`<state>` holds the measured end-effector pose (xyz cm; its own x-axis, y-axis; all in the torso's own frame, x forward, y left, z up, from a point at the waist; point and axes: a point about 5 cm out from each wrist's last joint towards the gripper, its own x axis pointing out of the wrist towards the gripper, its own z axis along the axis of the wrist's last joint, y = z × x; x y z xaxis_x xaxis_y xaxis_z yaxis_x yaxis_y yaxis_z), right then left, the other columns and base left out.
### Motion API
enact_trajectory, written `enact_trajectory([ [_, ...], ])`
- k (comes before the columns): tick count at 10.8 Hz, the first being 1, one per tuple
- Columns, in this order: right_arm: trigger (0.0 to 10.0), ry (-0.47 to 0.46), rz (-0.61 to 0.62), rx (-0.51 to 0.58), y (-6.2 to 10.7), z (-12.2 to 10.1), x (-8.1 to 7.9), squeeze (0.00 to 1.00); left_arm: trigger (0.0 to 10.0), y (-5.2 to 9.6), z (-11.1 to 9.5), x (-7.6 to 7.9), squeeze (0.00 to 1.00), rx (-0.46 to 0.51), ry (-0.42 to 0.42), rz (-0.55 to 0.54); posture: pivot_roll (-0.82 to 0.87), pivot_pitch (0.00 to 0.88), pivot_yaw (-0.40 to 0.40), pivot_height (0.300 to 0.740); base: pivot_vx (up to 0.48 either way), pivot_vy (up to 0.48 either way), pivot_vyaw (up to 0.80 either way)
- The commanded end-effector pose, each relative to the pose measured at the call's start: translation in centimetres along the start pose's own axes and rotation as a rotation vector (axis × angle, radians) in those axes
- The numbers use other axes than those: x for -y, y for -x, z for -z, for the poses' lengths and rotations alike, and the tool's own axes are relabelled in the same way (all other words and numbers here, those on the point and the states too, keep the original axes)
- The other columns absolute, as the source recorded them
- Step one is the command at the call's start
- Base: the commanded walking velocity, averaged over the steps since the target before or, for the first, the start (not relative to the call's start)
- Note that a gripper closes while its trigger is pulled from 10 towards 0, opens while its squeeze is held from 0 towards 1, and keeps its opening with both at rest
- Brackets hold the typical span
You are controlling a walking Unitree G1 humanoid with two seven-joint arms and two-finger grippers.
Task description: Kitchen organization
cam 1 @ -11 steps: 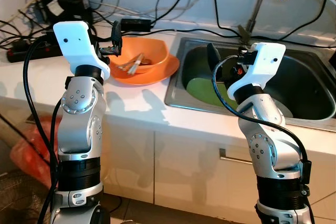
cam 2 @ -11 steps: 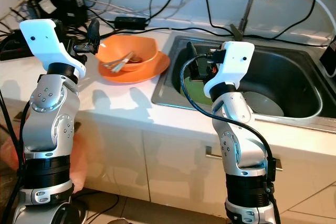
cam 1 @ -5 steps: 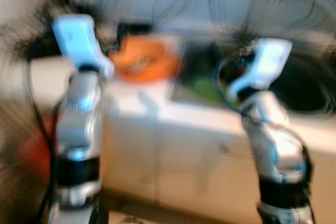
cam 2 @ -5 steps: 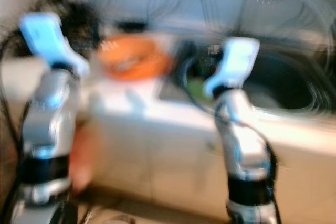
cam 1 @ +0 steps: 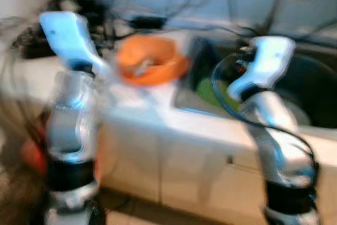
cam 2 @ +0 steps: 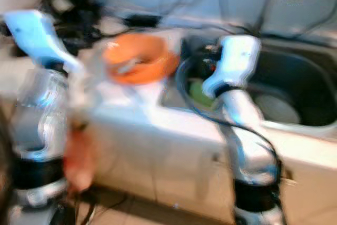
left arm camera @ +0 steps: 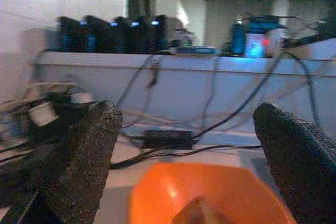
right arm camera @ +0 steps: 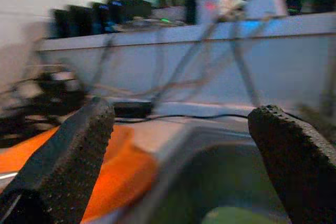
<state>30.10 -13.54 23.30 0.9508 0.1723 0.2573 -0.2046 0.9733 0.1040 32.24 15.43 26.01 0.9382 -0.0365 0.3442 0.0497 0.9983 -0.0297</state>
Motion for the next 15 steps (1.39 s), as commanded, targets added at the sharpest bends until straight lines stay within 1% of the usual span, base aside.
enact_trajectory([
  [1,10.0,-0.013,-0.042,0.017,-0.2,-0.5,-1.2,0.00,10.0,0.0,-0.4,-0.8,0.00,0.004,-0.008,-0.021,0.03,0.048,0.012,0.740,0.360,0.000,0.00],
  [3,10.0,-0.010,-0.052,0.016,-0.1,-0.5,-1.4,0.00,10.0,0.1,-0.5,-0.8,0.00,0.005,-0.003,-0.018,0.03,0.054,0.011,0.740,0.352,0.000,0.00],
  [4,10.0,-0.013,-0.063,-0.004,0.0,-0.2,-1.5,0.00,10.0,0.2,-0.8,-0.8,0.00,0.023,-0.002,-0.027,0.03,0.054,0.011,0.740,0.000,0.000,0.00],
  [5,10.0,-0.009,-0.082,-0.023,0.3,0.0,-1.7,0.00,10.0,0.6,-0.8,-0.9,0.00,0.024,-0.025,-0.038,0.03,0.058,0.011,0.740,0.000,0.000,0.00],
  [6,10.0,-0.003,-0.097,-0.050,0.9,0.3,-1.6,0.00,10.0,1.5,-0.2,-1.0,0.00,-0.001,-0.039,-0.023,0.04,0.063,0.010,0.740,0.000,0.000,0.00],
  [7,10.0,-0.002,-0.099,-0.063,1.2,0.5,-1.4,0.00,10.0,2.0,0.4,-1.2,0.00,-0.024,-0.050,-0.016,0.04,0.069,0.009,0.740,0.000,0.000,0.00],
  [9,10.0,-0.002,-0.088,-0.102,2.0,1.0,-1.0,0.00,10.0,2.4,1.2,-1.3,0.00,-0.052,-0.066,-0.011,0.04,0.081,0.003,0.740,0.000,0.000,0.00],
  [11,10.0,-0.014,-0.083,-0.134,3.1,1.6,-1.1,0.00,10.0,3.3,1.6,-1.2,0.00,-0.073,-0.080,0.004,0.05,0.108,0.000,0.740,0.000,0.000,0.00],
  [12,10.0,-0.017,-0.058,-0.152,3.7,1.9,-0.7,0.00,10.0,3.6,2.0,-1.3,0.00,-0.086,-0.092,0.010,0.04,0.118,-0.006,0.740,0.000,0.000,0.00],
  [14,10.0,-0.012,-0.046,-0.160,3.9,1.9,-0.5,0.00,10.0,3.4,1.9,-1.0,0.00,-0.084,-0.103,0.035,0.04,0.135,-0.006,0.740,0.000,0.000,0.00],
  [15,10.0,-0.015,-0.058,-0.166,4.0,1.8,-0.7,0.00,10.0,3.4,2.2,-0.7,0.00,-0.100,-0.096,0.075,0.03,0.140,-0.005,0.740,0.000,0.000,0.00],
])
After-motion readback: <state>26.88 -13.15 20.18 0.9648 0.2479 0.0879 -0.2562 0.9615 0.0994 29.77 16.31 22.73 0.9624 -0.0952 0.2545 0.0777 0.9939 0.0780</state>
